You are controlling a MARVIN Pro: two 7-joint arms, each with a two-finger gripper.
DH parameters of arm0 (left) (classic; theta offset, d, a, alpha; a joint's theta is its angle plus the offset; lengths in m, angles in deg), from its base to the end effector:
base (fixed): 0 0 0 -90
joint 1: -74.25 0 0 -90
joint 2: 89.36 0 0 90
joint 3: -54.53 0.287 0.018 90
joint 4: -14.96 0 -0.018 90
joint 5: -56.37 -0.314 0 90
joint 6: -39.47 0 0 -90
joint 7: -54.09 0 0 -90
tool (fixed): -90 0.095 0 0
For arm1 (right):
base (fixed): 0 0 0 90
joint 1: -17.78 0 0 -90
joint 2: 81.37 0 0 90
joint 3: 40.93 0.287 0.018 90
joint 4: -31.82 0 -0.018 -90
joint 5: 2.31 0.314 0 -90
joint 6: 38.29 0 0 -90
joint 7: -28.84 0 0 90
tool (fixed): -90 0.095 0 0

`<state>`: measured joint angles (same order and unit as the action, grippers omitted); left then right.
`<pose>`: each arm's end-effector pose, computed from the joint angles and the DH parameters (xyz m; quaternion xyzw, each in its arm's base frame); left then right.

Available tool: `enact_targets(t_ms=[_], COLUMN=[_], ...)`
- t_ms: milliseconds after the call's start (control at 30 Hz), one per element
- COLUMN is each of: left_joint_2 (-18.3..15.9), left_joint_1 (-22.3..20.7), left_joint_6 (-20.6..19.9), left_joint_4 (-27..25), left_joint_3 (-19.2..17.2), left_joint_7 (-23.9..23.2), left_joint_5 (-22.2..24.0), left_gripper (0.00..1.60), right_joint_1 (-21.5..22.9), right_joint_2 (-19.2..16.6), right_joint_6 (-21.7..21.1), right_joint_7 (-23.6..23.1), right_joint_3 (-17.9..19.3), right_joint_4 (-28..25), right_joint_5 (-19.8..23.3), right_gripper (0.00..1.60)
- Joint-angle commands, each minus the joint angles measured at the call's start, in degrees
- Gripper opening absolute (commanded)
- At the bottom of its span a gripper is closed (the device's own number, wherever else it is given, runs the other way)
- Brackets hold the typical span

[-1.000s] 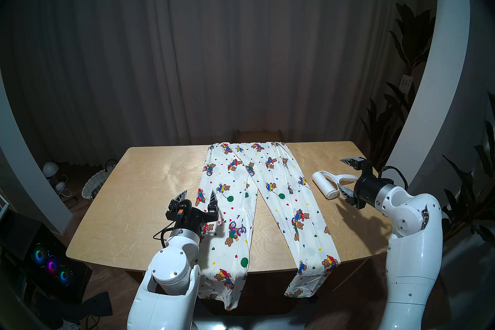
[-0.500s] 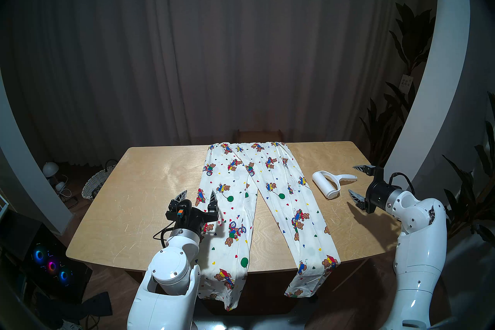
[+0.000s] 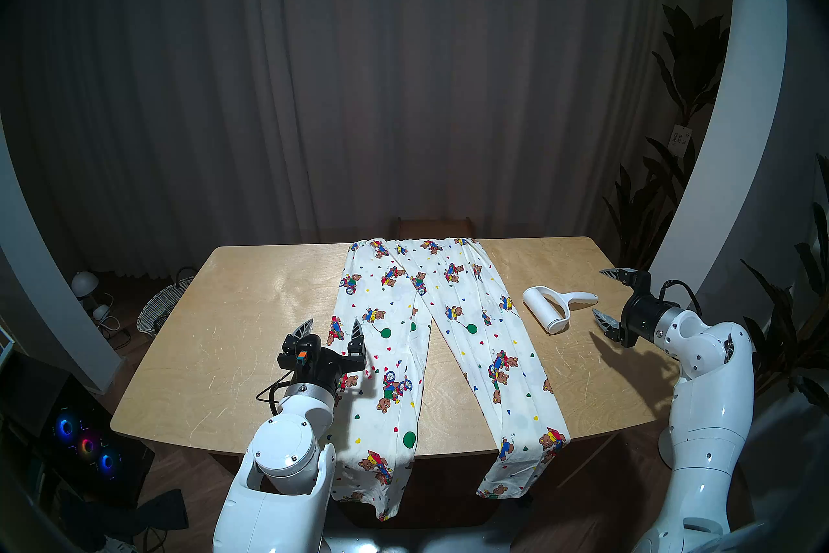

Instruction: Remove lint and debris from pants with a lint roller

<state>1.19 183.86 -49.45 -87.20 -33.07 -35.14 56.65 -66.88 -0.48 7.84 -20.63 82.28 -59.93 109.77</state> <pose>0.3238 -0.0184 -0.3452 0.7452 0.0005 0.6666 0.0173 0.3874 -0.2037 -0.2689 -0.6299 0.5265 -0.3293 0.4664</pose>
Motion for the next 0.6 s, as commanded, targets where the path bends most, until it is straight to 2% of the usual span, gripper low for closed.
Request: enact_targets(t_ms=[0, 33, 100, 133, 300, 467, 567], left_joint_2=[-0.1, -0.1, -0.1, -0.1, -0.1, -0.1, -0.1], left_joint_1=[-0.3, -0.3, -0.3, -0.3, -0.3, -0.3, -0.3], left_joint_6=[0.2, 0.2, 0.2, 0.2, 0.2, 0.2, 0.2], left_joint_4=[-1.4, -1.4, -1.4, -1.4, -1.4, -1.4, -1.4], left_joint_3=[-0.1, -0.1, -0.1, -0.1, -0.1, -0.1, -0.1], left_joint_7=[0.0, 0.0, 0.0, 0.0, 0.0, 0.0, 0.0], left_joint_5=[0.0, 0.0, 0.0, 0.0, 0.0, 0.0, 0.0], left_gripper=[1.6, 1.6, 1.6, 1.6, 1.6, 1.6, 1.6], right_joint_1=[1.3, 1.2, 1.3, 1.7, 2.5, 2.5, 3.1], right_joint_2=[-0.6, -0.8, -0.2, -0.2, 0.6, 1.1, 1.4], right_joint_6=[-0.6, -1.5, -1.1, -2.1, -1.5, -0.7, 0.2], right_joint_7=[0.4, 0.9, 0.1, 0.5, -0.2, -0.6, -2.7], right_joint_3=[0.1, 0.7, 1.6, 2.4, 3.9, 4.5, 4.4], right_joint_4=[-0.8, -0.3, 0.3, 1.6, 3.5, 3.1, 3.3], right_joint_5=[1.4, 3.4, 4.0, 6.9, 9.7, 10.0, 6.7], right_gripper=[1.6, 1.6, 1.6, 1.6, 1.6, 1.6, 1.6])
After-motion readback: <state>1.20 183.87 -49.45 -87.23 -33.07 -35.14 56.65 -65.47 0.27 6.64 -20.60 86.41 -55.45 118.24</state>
